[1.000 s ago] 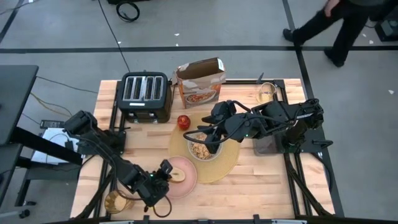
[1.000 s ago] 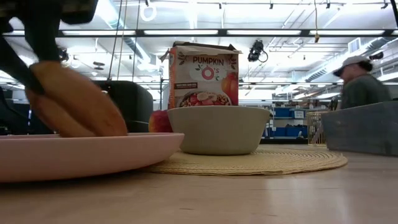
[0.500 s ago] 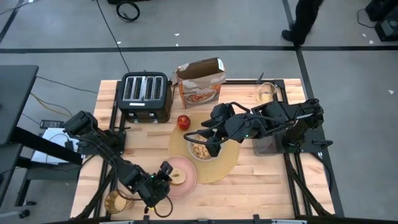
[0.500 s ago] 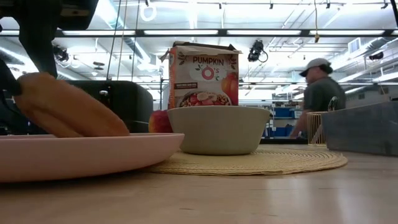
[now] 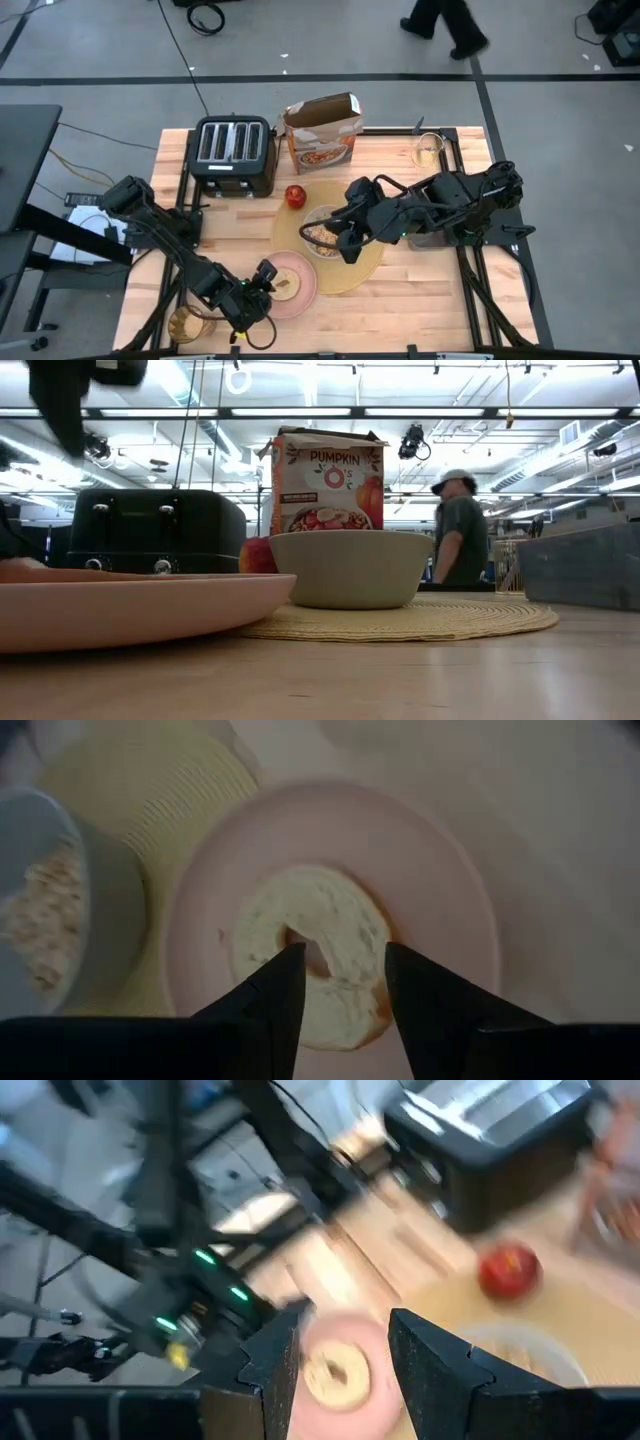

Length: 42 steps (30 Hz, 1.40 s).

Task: Arrange a breakfast setting
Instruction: Put the purple spoon on the brown table mat to the right of the gray bowl

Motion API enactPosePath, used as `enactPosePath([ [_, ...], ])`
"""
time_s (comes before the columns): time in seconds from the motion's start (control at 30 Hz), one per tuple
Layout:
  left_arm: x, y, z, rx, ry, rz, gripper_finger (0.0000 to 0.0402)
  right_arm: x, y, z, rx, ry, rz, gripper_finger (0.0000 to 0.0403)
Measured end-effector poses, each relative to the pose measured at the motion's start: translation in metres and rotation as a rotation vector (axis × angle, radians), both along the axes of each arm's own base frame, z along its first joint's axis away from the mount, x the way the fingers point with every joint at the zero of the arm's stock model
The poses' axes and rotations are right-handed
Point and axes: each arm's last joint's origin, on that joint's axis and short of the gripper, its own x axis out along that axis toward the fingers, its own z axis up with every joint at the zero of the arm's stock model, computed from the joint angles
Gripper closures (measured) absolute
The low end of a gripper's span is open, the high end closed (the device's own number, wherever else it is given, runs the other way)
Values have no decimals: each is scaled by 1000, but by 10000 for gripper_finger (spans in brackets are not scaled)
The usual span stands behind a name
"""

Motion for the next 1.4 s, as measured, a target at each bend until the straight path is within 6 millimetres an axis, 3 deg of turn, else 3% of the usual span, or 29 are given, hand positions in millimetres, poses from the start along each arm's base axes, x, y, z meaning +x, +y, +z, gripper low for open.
enactPosePath([
  [0.2,-8,21,50,-163,-108,99,255,-25,-20,-28,88,330,-271,236],
  [0.3,-15,39,78,-277,-179,179,255,-24,-33,-38,145,370,-301,219],
  [0.4,-23,58,101,-379,-246,242,255,-33,-59,-43,184,418,-385,196],
  [0.53,-35,79,127,-516,-345,318,255,-47,-107,-65,207,462,-584,171],
  [0.63,-40,90,140,-587,-402,352,255,-77,-145,-84,242,523,-799,163],
  [0.83,-37,98,149,-604,-476,352,255,-129,-201,-130,388,450,-1235,169],
  [1.03,-28,112,153,-600,-534,406,255,-165,-241,-168,459,421,-1505,181],
  [1.17,-24,122,153,-588,-548,448,255,-180,-260,-182,495,409,-1641,188],
  [1.4,-18,136,152,-568,-554,505,255,-193,-291,-199,537,342,-1726,201],
])
